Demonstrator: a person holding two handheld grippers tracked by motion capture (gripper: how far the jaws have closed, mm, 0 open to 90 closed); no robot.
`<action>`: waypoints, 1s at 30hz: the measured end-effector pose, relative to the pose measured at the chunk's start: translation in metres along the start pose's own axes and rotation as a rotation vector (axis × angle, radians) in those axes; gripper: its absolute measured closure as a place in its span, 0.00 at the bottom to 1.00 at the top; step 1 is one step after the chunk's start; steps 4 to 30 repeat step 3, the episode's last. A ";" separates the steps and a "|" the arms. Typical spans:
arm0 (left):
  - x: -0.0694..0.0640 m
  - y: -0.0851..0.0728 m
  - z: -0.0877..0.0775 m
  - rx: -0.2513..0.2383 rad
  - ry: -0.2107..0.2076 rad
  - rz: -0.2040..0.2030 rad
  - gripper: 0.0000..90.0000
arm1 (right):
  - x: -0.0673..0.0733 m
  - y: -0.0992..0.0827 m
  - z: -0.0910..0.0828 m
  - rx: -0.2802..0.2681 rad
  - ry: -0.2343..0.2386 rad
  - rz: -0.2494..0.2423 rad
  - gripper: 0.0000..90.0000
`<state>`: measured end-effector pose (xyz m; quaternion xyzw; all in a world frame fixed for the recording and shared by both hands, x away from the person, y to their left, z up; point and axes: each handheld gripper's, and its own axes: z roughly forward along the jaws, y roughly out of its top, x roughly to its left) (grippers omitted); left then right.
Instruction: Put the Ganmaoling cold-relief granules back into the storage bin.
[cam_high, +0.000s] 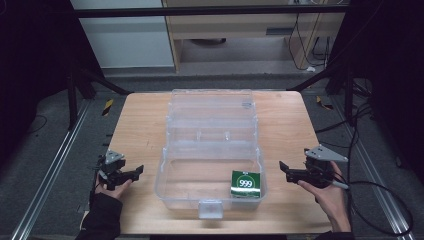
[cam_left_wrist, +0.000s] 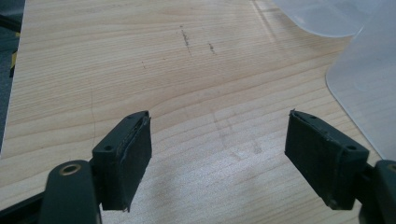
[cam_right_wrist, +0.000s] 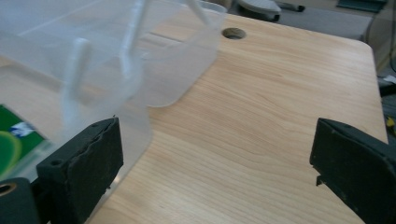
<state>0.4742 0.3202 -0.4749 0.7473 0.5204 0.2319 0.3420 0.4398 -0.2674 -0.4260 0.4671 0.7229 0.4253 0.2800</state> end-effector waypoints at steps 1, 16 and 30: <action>0.000 0.000 0.000 0.002 -0.001 0.001 0.25 | -0.002 -0.004 0.001 0.002 -0.008 0.023 0.04; 0.000 -0.001 0.001 0.001 -0.001 -0.001 0.25 | -0.008 -0.012 0.004 -0.001 -0.027 0.056 0.04; 0.000 -0.001 0.001 0.001 -0.001 -0.001 0.25 | -0.008 -0.012 0.004 -0.001 -0.027 0.056 0.04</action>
